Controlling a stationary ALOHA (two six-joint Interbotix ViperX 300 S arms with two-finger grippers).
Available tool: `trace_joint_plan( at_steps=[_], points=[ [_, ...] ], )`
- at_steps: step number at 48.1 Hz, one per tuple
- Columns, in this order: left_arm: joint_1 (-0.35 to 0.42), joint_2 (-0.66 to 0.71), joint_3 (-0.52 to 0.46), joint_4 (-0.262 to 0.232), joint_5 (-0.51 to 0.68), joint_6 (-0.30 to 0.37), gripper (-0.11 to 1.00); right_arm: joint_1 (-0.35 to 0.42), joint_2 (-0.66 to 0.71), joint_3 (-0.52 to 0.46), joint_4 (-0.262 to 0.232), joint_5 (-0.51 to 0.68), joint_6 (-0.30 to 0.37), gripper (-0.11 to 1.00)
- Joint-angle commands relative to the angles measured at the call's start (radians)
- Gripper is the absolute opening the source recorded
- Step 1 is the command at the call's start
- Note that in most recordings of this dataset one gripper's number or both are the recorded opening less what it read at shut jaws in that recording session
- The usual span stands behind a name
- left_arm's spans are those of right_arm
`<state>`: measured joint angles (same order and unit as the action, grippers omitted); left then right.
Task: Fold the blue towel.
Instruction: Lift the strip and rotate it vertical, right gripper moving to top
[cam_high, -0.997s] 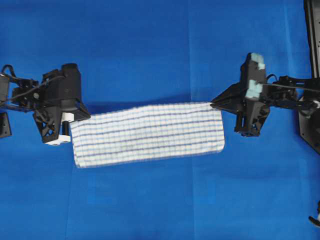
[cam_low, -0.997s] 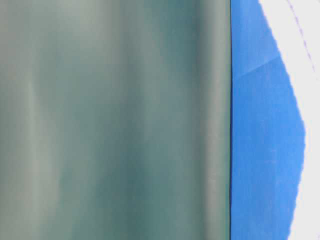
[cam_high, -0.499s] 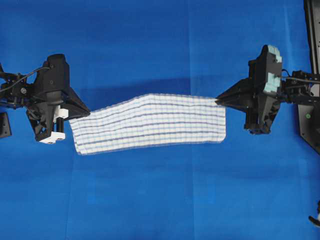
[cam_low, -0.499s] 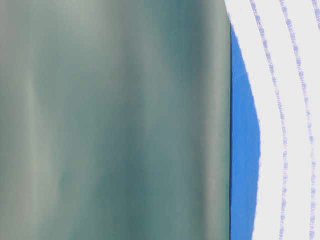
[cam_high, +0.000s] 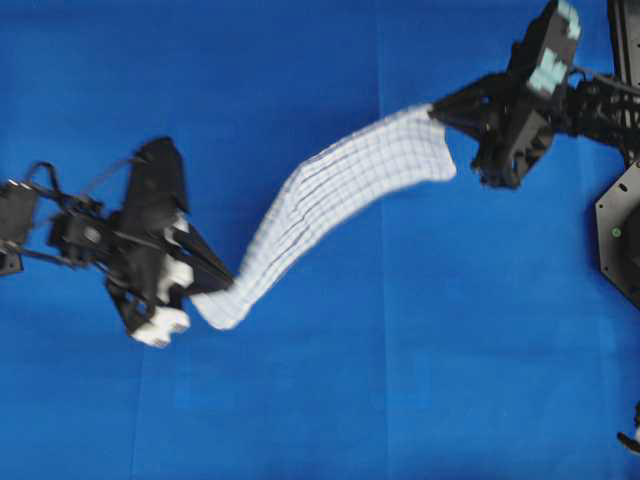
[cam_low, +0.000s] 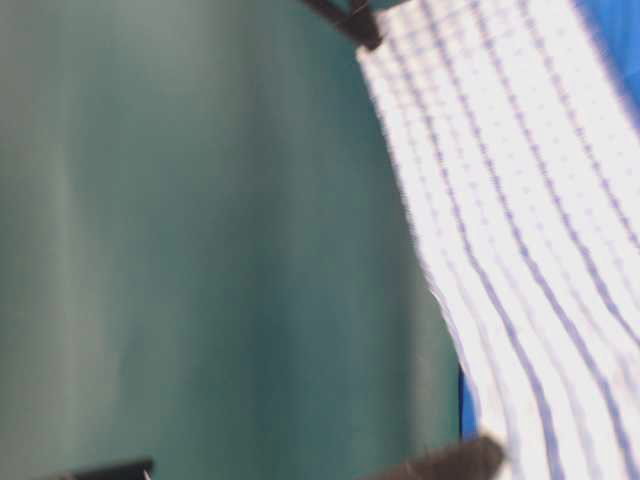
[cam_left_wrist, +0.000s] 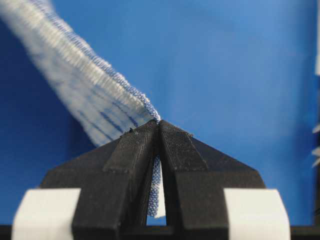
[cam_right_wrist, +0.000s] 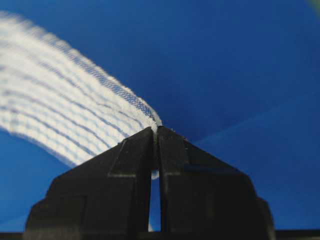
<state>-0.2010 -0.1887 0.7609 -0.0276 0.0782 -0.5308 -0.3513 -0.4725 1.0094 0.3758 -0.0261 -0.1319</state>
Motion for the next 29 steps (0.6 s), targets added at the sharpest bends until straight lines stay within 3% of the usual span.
trace_joint_plan(
  at_steps=[1,18,29],
  points=[
    [-0.023,0.052,-0.103,0.002,-0.035,0.002,0.02,-0.026,0.014,-0.055,-0.006,0.003,-0.017,-0.04],
    [-0.040,0.313,-0.460,0.005,-0.055,0.011,0.02,-0.084,0.043,-0.173,-0.014,0.081,-0.101,-0.04],
    [-0.040,0.431,-0.612,0.006,-0.097,0.014,0.02,-0.086,0.035,-0.216,-0.018,0.138,-0.132,-0.04]
  ],
)
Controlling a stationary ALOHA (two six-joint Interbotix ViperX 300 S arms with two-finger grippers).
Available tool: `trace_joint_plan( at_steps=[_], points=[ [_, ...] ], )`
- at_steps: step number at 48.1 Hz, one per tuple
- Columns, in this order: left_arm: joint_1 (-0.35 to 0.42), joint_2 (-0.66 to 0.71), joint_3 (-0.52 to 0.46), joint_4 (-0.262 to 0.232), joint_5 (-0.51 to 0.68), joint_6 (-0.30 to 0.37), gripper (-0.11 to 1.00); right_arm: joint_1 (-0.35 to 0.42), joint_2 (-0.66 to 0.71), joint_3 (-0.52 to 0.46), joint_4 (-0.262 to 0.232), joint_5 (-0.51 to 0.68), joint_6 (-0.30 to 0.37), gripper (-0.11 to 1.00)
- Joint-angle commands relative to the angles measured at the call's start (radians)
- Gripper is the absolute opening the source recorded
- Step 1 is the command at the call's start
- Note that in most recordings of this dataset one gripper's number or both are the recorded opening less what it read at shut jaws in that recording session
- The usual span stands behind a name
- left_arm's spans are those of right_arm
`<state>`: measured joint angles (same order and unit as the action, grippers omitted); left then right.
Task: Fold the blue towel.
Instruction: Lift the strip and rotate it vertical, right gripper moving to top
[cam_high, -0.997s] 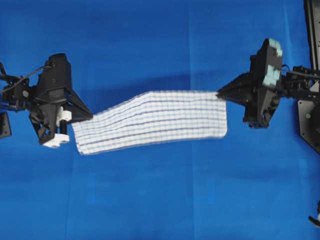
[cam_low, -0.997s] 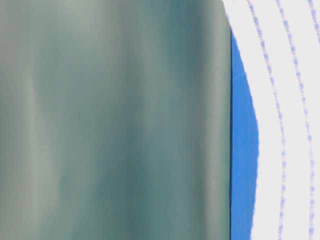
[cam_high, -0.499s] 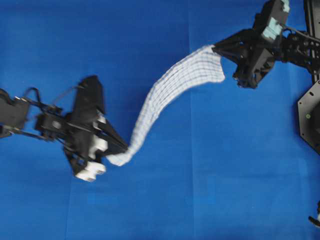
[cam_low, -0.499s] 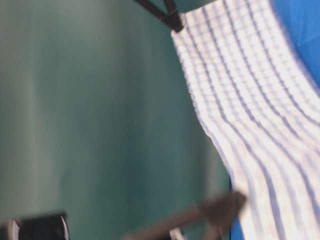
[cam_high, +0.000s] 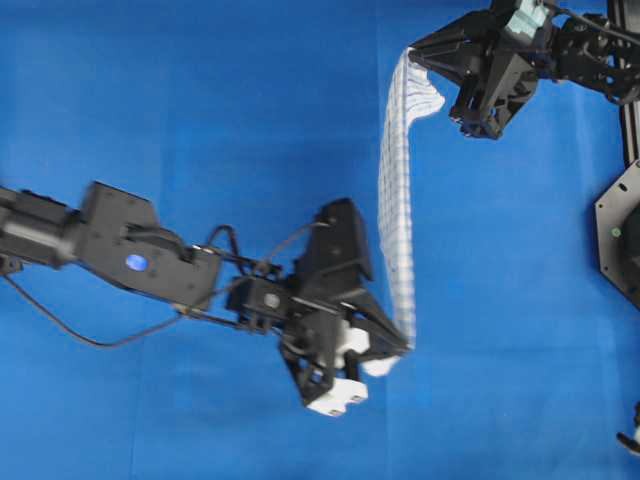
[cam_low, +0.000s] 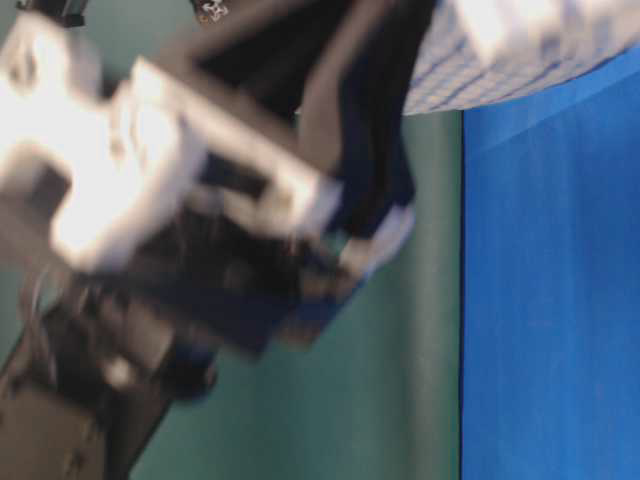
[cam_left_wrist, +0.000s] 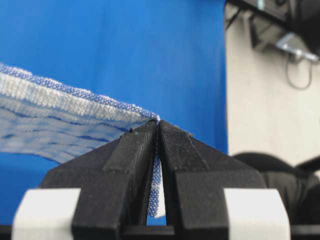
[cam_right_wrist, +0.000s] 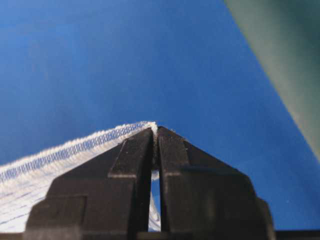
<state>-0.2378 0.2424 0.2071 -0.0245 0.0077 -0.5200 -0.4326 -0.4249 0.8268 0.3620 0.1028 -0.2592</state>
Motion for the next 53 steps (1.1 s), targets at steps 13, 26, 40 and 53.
trace_joint_plan(
  at_steps=[13,26,40,53],
  points=[
    [-0.003,0.023,-0.051,0.003,-0.078,0.002,0.02,-0.009,0.026,-0.058,-0.023,0.025,-0.009,-0.04],
    [-0.003,0.025,0.086,-0.015,-0.262,-0.008,0.02,-0.009,0.183,-0.140,-0.032,0.043,-0.011,-0.04],
    [-0.031,0.021,0.253,-0.106,-0.440,-0.008,0.02,-0.006,0.370,-0.259,-0.048,0.048,-0.017,-0.04],
    [-0.057,-0.014,0.356,-0.249,-0.440,-0.008,0.02,0.015,0.505,-0.364,-0.049,0.046,-0.020,-0.04]
  ],
)
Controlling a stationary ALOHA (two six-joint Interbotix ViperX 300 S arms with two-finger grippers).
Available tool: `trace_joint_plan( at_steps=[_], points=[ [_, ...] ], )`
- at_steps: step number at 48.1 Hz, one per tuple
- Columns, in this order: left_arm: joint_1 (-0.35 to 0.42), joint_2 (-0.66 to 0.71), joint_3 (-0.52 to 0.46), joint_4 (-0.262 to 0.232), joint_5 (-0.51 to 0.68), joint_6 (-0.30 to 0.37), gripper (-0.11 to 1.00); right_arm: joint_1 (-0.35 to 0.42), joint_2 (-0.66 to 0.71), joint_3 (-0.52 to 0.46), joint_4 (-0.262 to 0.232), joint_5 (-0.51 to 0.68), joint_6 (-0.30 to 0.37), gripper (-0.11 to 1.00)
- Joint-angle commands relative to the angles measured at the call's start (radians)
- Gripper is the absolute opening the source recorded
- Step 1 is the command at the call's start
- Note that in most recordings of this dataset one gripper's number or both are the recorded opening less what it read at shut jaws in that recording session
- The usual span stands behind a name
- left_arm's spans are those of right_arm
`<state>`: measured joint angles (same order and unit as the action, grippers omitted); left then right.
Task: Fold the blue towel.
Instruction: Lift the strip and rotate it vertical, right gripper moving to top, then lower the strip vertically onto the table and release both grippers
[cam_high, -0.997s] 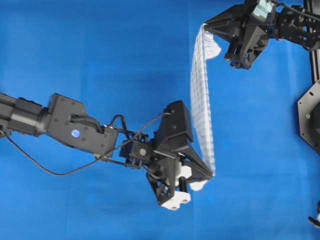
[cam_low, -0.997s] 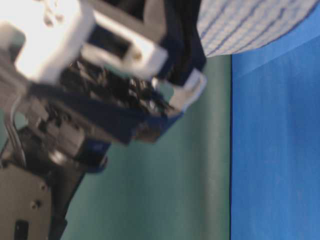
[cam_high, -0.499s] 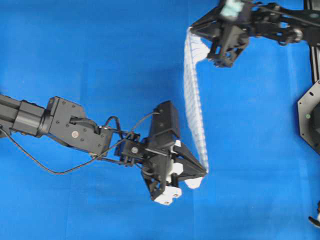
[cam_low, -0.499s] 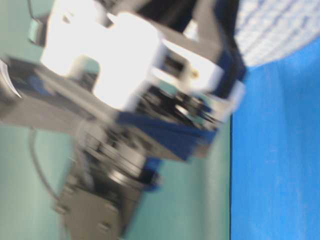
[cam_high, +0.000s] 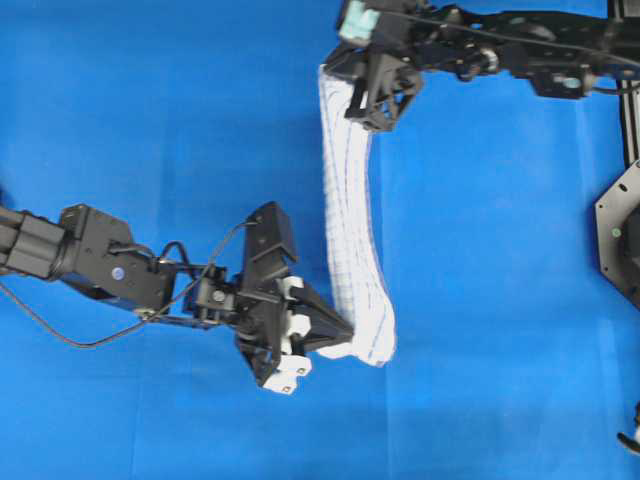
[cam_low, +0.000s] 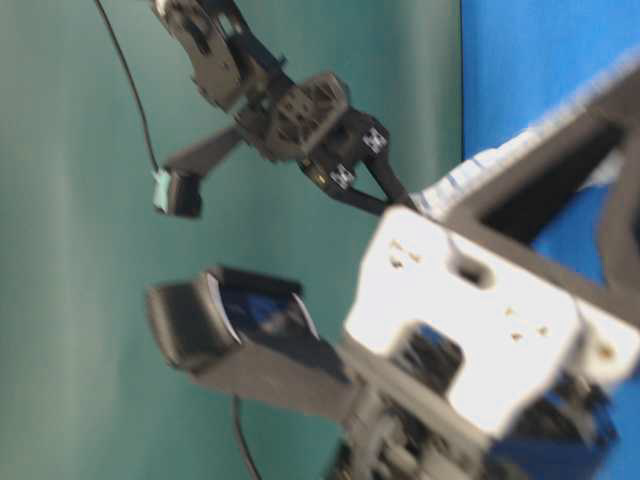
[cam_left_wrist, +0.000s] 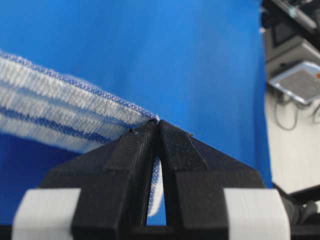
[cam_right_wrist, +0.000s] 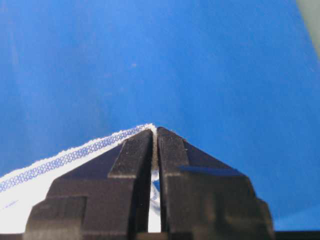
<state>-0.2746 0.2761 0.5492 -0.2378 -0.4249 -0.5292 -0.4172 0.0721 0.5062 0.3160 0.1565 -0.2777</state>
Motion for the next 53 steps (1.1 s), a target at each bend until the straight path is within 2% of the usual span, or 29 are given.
trace_joint_plan(
  at_steps=[1,10,24,33,39,42,44,50,53],
  points=[
    [-0.021,-0.051,0.021,-0.048,-0.008,0.002,0.02,0.000,0.015,-0.049,-0.003,-0.008,-0.002,-0.04],
    [-0.040,-0.071,0.071,-0.110,-0.011,0.002,0.02,0.009,0.051,-0.091,-0.003,-0.008,-0.002,-0.04],
    [-0.067,-0.091,0.083,-0.141,0.017,-0.011,0.02,0.018,0.083,-0.124,-0.003,-0.008,0.000,-0.04],
    [-0.072,-0.114,0.107,-0.147,0.063,-0.074,0.02,0.018,0.092,-0.132,-0.003,-0.009,0.005,-0.03],
    [-0.072,-0.137,0.127,-0.147,0.072,-0.097,0.11,0.018,0.092,-0.132,-0.003,-0.009,0.012,0.03],
    [-0.072,-0.150,0.138,-0.147,0.075,-0.101,0.22,0.018,0.092,-0.130,-0.003,-0.009,0.014,0.11],
    [-0.072,-0.161,0.146,-0.147,0.081,-0.101,0.34,0.018,0.091,-0.129,-0.003,-0.009,0.014,0.20],
    [-0.080,-0.209,0.163,-0.147,0.135,-0.101,0.67,0.020,0.084,-0.120,-0.003,-0.015,0.009,0.55],
    [-0.080,-0.241,0.170,-0.147,0.161,-0.095,0.77,0.018,0.072,-0.107,-0.003,-0.031,0.008,0.74]
  ],
)
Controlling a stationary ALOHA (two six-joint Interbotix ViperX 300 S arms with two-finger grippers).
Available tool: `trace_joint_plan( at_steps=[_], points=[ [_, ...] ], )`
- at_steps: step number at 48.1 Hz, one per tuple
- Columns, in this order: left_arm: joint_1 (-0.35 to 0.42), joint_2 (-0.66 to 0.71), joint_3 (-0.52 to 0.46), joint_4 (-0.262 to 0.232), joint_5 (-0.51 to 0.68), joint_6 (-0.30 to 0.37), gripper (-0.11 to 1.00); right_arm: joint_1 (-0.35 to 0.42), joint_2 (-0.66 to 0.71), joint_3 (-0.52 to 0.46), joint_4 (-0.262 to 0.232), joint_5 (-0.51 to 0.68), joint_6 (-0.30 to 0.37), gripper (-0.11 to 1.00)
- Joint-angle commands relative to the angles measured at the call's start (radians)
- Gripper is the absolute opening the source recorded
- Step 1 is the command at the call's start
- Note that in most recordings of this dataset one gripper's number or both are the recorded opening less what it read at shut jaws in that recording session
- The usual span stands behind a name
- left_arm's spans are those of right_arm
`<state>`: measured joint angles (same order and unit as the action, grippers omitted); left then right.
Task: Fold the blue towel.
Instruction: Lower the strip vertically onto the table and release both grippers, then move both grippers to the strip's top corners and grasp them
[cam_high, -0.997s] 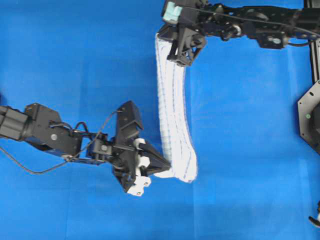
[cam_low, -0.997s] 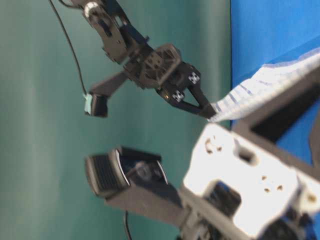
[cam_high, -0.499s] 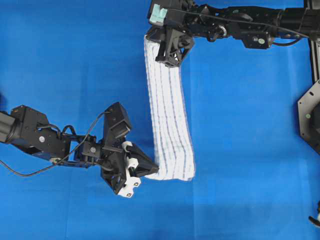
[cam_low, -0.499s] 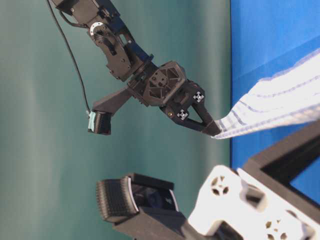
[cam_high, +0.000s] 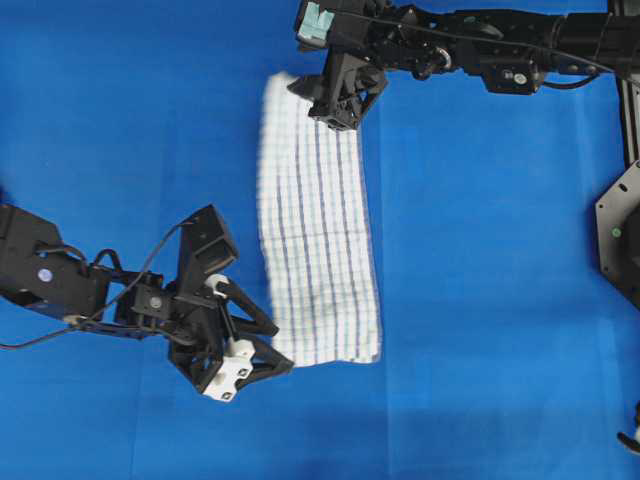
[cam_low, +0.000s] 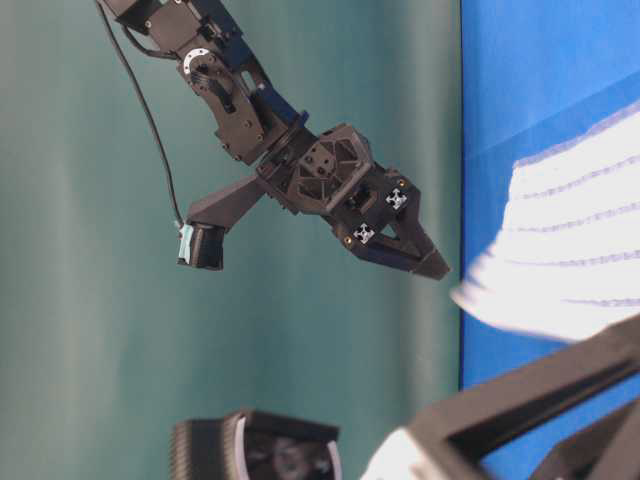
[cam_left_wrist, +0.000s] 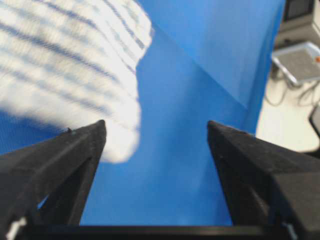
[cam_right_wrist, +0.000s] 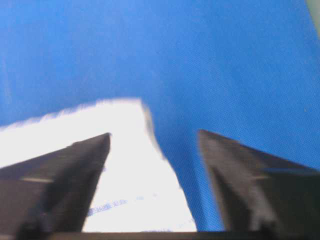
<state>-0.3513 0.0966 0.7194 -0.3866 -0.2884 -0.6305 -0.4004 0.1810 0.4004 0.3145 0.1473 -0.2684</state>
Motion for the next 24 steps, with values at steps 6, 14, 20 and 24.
trace_joint_plan(
  at_steps=[6,14,20,24],
  points=[
    [-0.002,-0.127,0.038,0.002,0.067,0.012,0.77,0.002,-0.087,0.043,-0.002,-0.067,-0.008,0.91],
    [0.035,-0.196,0.103,0.008,0.074,0.029,0.76,-0.018,-0.179,0.138,-0.002,-0.103,-0.009,0.85],
    [0.115,-0.216,0.130,0.009,0.074,0.098,0.76,-0.043,-0.229,0.216,-0.003,-0.123,-0.006,0.85],
    [0.193,-0.221,0.132,0.009,0.078,0.190,0.76,-0.052,-0.256,0.256,-0.002,-0.132,-0.005,0.85]
  ],
)
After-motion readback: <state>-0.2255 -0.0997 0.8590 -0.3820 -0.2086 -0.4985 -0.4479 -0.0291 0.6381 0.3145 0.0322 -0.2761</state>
